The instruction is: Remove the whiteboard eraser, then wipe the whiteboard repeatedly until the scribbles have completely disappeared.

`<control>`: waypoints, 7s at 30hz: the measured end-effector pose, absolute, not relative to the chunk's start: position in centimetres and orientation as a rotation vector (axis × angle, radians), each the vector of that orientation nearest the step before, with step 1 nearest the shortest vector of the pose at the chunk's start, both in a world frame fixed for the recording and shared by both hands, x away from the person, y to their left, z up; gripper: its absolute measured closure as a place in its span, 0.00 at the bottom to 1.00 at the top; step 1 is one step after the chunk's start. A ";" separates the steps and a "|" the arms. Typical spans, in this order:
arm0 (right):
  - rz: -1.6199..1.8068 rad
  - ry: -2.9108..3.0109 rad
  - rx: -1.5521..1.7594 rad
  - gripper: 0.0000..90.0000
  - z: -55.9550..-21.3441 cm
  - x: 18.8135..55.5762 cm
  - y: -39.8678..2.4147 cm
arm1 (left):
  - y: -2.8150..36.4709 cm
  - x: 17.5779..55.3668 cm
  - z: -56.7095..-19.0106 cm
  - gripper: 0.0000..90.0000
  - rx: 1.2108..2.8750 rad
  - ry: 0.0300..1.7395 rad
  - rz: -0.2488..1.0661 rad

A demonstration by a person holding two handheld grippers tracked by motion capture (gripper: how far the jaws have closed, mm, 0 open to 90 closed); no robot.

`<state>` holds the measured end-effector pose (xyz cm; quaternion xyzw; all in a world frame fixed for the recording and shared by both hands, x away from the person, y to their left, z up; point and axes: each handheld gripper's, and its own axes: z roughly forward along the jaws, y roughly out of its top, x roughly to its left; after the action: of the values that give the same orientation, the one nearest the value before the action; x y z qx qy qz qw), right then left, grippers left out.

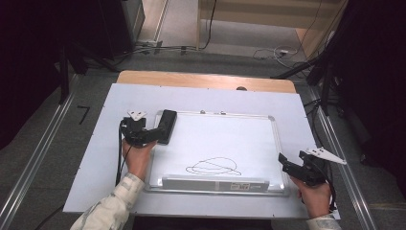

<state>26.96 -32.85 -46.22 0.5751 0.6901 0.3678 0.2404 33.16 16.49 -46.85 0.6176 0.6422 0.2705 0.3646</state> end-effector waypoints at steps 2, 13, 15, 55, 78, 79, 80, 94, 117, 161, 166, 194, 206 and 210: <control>1.005 1.888 1.577 0.19 -46.2 27.0 -32.9 | 16.2 33.6 -46.8 0.11 1.587 1.650 0.690; 1.006 1.890 1.581 0.19 -46.3 27.0 -32.9 | 15.0 35.7 -47.5 0.14 1.661 1.610 0.670; 1.004 1.892 1.585 0.19 -46.3 27.0 -32.9 | 14.8 35.9 -47.6 0.15 1.664 1.604 0.656; 1.005 1.903 1.586 0.21 -46.3 27.1 -32.8 | 12.9 39.2 -49.2 0.43 1.778 1.598 0.633; 1.017 1.913 1.569 0.21 -46.3 27.2 -32.6 | 12.9 39.3 -48.8 0.45 1.799 1.598 0.632; 1.017 1.913 1.569 0.21 -46.3 27.2 -32.6 | 12.9 39.2 -48.8 0.45 1.800 1.597 0.630; 1.016 1.912 1.573 0.21 -46.2 27.2 -32.6 | 12.9 39.3 -48.8 0.45 1.803 1.594 0.632; 1.011 1.913 1.569 0.21 -46.2 27.2 -32.5 | 13.6 38.1 -46.8 0.45 1.778 1.551 0.639; 1.010 1.909 1.572 0.21 -46.2 27.0 -32.6 | 12.8 33.2 -45.5 0.45 1.783 1.414 0.595; 1.017 1.907 1.568 0.21 -46.2 26.9 -32.6 | 8.5 30.4 -47.5 0.44 1.885 1.341 0.520; 1.017 1.907 1.565 0.21 -46.2 26.9 -32.6 | 8.2 30.3 -47.6 0.44 1.911 1.328 0.507; 1.012 1.913 1.559 0.21 -46.2 26.9 -32.3 | 6.3 30.0 -48.4 0.45 2.070 1.266 0.491; 1.013 1.911 1.559 0.21 -46.2 26.9 -32.3 | 5.9 30.6 -48.2 0.45 2.112 1.254 0.448; 1.014 1.912 1.559 0.21 -46.2 26.9 -32.3 | 5.7 30.5 -48.2 0.45 2.123 1.244 0.467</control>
<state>26.89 -32.30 -46.17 0.5681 0.6968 0.3695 0.2351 30.47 5.70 -48.17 0.8051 0.4716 0.1770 0.3131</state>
